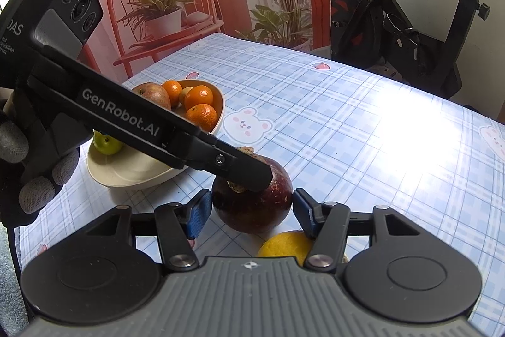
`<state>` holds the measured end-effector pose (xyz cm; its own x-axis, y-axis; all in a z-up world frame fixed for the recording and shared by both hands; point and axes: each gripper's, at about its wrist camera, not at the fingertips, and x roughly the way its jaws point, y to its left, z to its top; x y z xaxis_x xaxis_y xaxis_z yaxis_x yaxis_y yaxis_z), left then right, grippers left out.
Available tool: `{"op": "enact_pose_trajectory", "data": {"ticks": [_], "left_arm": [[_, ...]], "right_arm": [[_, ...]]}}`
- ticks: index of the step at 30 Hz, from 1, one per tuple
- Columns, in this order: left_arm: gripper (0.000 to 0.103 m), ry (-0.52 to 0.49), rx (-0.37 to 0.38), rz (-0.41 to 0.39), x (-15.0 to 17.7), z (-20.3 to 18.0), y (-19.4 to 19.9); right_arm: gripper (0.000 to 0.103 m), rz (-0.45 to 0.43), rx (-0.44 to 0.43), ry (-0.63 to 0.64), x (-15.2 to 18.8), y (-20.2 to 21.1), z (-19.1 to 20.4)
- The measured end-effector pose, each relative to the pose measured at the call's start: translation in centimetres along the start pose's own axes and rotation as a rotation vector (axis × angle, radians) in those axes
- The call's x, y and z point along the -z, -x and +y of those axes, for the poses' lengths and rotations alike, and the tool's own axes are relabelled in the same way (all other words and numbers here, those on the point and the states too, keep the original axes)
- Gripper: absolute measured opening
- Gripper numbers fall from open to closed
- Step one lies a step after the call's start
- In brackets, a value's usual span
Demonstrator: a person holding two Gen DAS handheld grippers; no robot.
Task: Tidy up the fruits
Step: 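Lift the mangosteen with both grippers and carry it over the plate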
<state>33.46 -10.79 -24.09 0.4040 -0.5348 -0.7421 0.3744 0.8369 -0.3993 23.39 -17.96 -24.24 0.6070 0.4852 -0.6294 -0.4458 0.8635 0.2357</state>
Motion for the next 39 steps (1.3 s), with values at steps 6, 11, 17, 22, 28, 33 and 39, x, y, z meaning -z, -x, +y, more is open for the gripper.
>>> {"op": "enact_pose_trajectory", "data": {"ticks": [6, 11, 17, 22, 28, 33, 39], "left_arm": [[0.053, -0.007, 0.012, -0.029, 0.0, -0.3, 2.0], [0.053, 0.018, 0.008, -0.058, 0.3, 1.0, 4.6], [0.053, 0.042, -0.024, -0.111, 1.0, 3.1, 8.3], [0.053, 0.080, -0.047, -0.135, 1.4, 5.4, 10.7], [0.053, 0.106, -0.084, -0.154, 0.9, 7.3, 12.2], [0.053, 0.124, -0.082, -0.140, 1.3, 7.8, 12.4], [0.053, 0.111, -0.082, -0.119, 2.9, 7.7, 12.5]], "right_arm": [[0.059, -0.025, 0.002, 0.008, -0.5, 1.2, 1.0], [0.059, -0.038, -0.015, 0.037, -1.7, 1.1, 3.1], [0.059, -0.053, -0.056, 0.092, -3.2, 0.0, 6.5], [0.059, -0.051, -0.084, 0.132, -4.4, -1.6, 9.1], [0.059, -0.040, -0.110, 0.148, -5.8, -3.9, 10.3], [0.059, -0.021, -0.127, 0.156, -5.7, -4.5, 10.9], [0.059, -0.002, -0.138, 0.144, -4.7, -4.3, 11.1]]}}
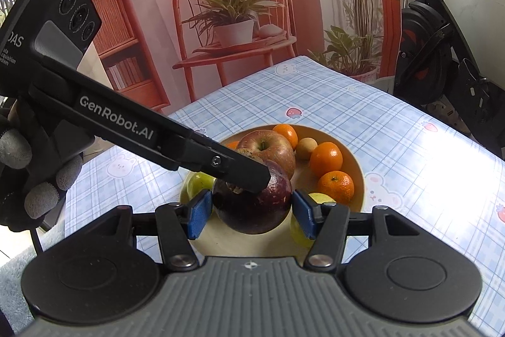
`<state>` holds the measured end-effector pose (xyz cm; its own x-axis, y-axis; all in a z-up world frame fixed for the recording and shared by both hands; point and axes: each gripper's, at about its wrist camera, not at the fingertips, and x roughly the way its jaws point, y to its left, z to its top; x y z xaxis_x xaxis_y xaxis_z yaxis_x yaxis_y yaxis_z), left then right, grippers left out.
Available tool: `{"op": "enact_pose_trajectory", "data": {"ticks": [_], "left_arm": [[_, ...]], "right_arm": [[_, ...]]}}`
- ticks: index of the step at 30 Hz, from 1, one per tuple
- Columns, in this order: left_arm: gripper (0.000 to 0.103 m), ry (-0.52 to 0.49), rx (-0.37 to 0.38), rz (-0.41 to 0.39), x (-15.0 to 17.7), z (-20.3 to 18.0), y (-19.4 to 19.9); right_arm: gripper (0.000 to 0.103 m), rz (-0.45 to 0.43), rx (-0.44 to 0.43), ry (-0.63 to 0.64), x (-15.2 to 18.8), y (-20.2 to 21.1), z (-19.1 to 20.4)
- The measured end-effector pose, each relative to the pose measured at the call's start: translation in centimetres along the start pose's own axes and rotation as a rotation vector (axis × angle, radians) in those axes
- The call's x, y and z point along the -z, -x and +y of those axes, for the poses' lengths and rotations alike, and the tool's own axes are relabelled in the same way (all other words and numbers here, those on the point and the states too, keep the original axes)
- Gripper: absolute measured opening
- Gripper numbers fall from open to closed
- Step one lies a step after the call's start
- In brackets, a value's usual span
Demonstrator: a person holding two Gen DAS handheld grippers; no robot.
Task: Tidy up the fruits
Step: 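Lift the mangosteen with both grippers and carry it over the plate, then lower the mangosteen onto the plate and open both grippers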
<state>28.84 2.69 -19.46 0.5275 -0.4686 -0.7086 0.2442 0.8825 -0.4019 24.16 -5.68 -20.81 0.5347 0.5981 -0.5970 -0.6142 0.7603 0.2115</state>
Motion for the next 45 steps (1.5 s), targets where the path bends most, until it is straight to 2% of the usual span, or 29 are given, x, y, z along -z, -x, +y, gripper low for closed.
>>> {"op": "enact_pose_trajectory", "data": {"ticks": [16, 45], "left_arm": [[0.054, 0.002, -0.054, 0.067, 1.7, 1.7, -0.6], [0.054, -0.019, -0.120, 0.053, 2.2, 2.4, 0.6]], "right_arm": [[0.058, 0.030, -0.018, -0.055, 1.9, -1.9, 0.9], [0.059, -0.031, -0.008, -0.086, 2.7, -2.5, 2.2]]}}
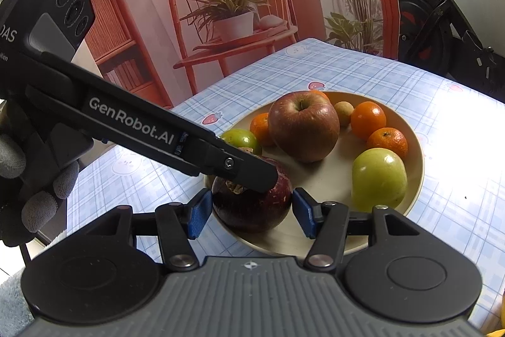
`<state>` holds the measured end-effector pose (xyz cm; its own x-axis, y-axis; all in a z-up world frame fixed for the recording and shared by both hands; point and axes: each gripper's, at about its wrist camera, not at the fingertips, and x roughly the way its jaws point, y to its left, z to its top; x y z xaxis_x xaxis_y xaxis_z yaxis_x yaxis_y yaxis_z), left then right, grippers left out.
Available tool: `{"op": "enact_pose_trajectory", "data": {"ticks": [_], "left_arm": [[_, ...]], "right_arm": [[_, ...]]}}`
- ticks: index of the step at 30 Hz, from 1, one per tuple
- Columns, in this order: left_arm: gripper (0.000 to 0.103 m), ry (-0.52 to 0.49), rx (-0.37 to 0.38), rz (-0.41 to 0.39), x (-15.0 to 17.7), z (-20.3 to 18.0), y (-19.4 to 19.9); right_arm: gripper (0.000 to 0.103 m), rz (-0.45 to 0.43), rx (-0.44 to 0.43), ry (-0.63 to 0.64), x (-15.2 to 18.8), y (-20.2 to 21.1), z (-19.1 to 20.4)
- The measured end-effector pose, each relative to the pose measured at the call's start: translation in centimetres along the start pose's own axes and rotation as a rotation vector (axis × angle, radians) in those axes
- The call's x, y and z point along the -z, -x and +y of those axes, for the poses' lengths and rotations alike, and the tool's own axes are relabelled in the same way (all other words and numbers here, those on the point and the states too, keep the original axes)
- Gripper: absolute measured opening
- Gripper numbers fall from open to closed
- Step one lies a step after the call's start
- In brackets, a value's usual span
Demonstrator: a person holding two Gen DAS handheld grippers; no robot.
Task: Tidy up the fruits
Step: 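Lower the mangosteen onto the plate and open both grippers, then move both grippers to the two yellow lemons on the table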
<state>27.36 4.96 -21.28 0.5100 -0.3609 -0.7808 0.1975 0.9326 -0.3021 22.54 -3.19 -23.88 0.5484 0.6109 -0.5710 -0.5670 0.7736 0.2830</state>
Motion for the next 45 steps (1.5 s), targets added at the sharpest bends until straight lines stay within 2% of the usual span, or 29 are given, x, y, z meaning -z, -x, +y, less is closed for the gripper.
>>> {"op": "enact_pose_trajectory", "data": {"ticks": [16, 18, 24, 29, 36, 45], "left_arm": [[0.056, 0.043, 0.010, 0.005, 0.0, 1.0, 0.1], [0.056, 0.046, 0.003, 0.003, 0.0, 0.9, 0.2], [0.058, 0.035, -0.037, -0.028, -0.1, 0.2, 1.1], [0.058, -0.010, -0.058, -0.075, -0.4, -1.5, 2.3], [0.058, -0.092, -0.082, -0.169, -0.5, -5.4, 3.2], [0.058, -0.166, -0.041, -0.184, 0.7, -10.5, 1.8]], "right_arm": [[0.061, 0.004, 0.033, 0.036, -0.5, -0.4, 0.8], [0.065, 0.007, 0.042, 0.041, -0.4, -0.4, 0.8], [0.065, 0.002, 0.051, 0.056, 0.0, 0.7, 0.7], [0.065, -0.028, 0.071, 0.067, 0.7, 2.7, 0.6], [0.065, -0.110, 0.155, 0.048, 2.8, 8.0, -0.6], [0.065, -0.172, 0.292, -0.021, 5.9, 14.1, -3.4]]}}
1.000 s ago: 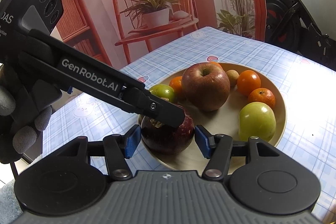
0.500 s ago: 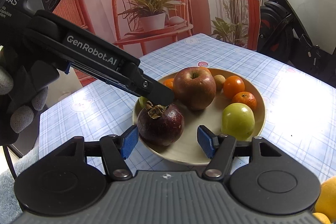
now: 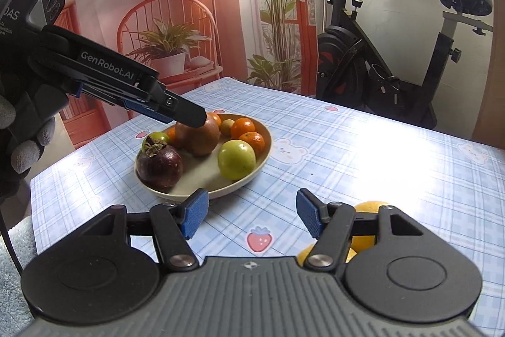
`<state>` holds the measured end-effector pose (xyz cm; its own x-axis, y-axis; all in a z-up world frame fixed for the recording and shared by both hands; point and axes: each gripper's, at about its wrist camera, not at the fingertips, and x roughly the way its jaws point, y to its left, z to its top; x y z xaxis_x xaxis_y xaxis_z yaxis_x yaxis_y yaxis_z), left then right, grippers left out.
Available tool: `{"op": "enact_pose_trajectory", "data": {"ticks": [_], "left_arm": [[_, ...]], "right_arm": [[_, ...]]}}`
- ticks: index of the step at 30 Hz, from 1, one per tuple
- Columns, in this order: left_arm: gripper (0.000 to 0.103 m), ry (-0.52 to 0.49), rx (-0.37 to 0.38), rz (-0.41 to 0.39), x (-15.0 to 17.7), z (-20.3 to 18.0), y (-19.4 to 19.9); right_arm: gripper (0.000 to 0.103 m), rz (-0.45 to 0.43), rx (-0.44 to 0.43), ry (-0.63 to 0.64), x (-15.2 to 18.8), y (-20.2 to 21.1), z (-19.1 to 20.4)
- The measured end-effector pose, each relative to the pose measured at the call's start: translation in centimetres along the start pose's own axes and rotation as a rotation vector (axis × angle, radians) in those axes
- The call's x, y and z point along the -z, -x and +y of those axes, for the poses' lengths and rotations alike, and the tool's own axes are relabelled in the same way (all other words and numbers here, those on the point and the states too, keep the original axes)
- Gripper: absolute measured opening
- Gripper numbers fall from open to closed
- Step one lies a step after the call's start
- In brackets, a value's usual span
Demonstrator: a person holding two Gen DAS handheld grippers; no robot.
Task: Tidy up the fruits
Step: 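Move both grippers to the two yellow lemons on the table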
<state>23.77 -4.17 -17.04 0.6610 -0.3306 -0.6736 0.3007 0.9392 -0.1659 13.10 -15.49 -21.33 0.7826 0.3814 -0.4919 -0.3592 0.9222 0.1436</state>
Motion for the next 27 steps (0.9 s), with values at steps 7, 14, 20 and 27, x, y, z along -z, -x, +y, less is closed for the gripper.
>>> {"op": "enact_pose_trajectory", "data": {"ticks": [7, 14, 20, 27], "left_arm": [[0.058, -0.040, 0.035, -0.007, 1.0, -3.0, -0.7], [0.058, -0.084, 0.074, -0.002, 1.6, -5.7, -2.0], [0.058, -0.064, 0.109, 0.000, 2.2, -6.8, -2.8], [0.058, -0.036, 0.112, -0.007, 3.4, -7.1, -3.4]], "right_arm": [[0.065, -0.032, 0.086, -0.045, 2.4, 2.9, -2.4], [0.068, -0.042, 0.090, -0.109, 4.4, 3.6, -3.5], [0.068, -0.032, 0.090, -0.109, 5.4, 2.6, -3.5], [0.068, -0.046, 0.086, -0.102, 5.9, 2.3, -3.2]]}}
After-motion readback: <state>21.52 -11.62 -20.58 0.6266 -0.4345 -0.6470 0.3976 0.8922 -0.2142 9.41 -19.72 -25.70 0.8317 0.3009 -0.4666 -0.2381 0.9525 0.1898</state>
